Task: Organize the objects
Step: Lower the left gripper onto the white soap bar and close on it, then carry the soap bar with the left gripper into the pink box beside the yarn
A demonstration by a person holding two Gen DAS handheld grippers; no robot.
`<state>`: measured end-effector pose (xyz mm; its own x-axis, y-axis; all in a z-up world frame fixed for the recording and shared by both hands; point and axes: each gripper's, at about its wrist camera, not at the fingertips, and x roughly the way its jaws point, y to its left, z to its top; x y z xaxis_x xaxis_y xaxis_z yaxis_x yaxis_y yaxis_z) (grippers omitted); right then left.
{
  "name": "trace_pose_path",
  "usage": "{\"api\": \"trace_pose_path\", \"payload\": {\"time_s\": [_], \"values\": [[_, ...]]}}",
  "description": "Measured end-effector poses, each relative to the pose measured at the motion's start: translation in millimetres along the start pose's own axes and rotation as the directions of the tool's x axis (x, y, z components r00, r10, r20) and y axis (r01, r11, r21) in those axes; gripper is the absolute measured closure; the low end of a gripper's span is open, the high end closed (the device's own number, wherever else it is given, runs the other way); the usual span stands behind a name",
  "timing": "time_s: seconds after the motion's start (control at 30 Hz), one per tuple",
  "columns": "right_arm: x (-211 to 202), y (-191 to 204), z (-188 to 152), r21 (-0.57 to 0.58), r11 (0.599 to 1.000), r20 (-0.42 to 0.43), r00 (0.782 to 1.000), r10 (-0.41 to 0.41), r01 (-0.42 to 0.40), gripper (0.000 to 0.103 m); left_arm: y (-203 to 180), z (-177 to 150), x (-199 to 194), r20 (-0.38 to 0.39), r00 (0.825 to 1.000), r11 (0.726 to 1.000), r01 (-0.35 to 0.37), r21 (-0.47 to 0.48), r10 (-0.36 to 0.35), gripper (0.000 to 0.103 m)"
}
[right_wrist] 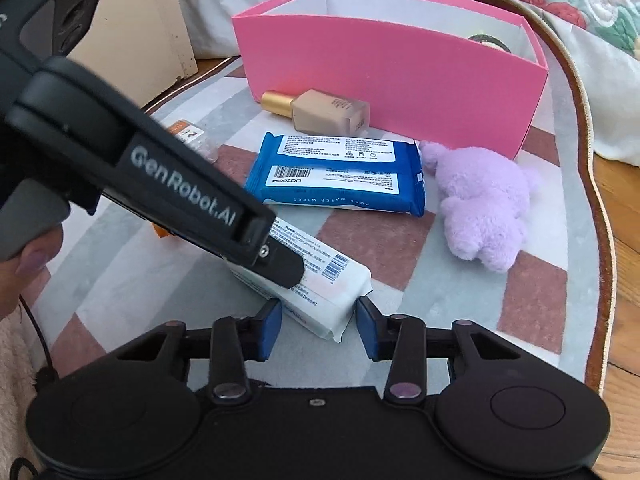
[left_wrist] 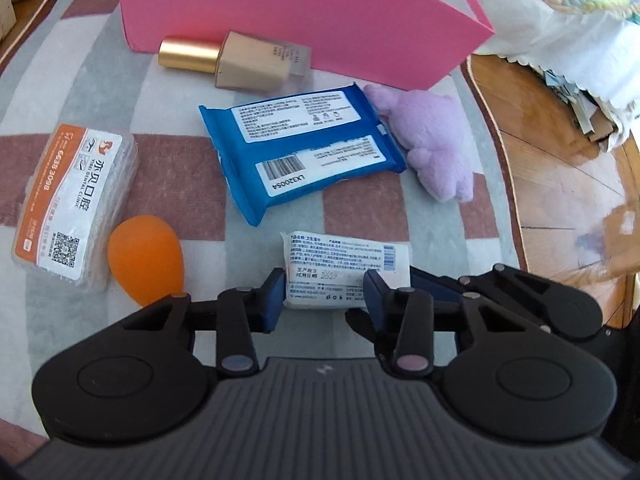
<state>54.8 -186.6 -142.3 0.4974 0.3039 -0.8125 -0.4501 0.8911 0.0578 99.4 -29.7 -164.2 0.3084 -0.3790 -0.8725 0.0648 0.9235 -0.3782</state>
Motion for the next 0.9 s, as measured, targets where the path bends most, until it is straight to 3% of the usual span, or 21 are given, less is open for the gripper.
{"api": "trace_pose_path", "payload": {"time_s": [0.27,0.47,0.9], "values": [[-30.9,13.1,12.6,-0.141,0.989,0.088,0.995,-0.036,0.048,0.057,-8.7,-6.2,-43.8,0.091,0.995,0.999,0.035,0.009,-0.035,0.063],[-52.5,15.0,34.4,-0.209,0.974,0.164,0.985,-0.059,0.093,0.056,-20.9,-2.5,-86.3,0.207,0.975,0.997,0.075,0.028,-0.079,0.063],[-75.2,-11.5,114.8,-0.275,0.954,0.251,0.967,-0.049,0.119,0.056,-45.4,65.8,-135.4,0.300,0.950,0.994,0.061,0.095,-0.087,0.063]]}}
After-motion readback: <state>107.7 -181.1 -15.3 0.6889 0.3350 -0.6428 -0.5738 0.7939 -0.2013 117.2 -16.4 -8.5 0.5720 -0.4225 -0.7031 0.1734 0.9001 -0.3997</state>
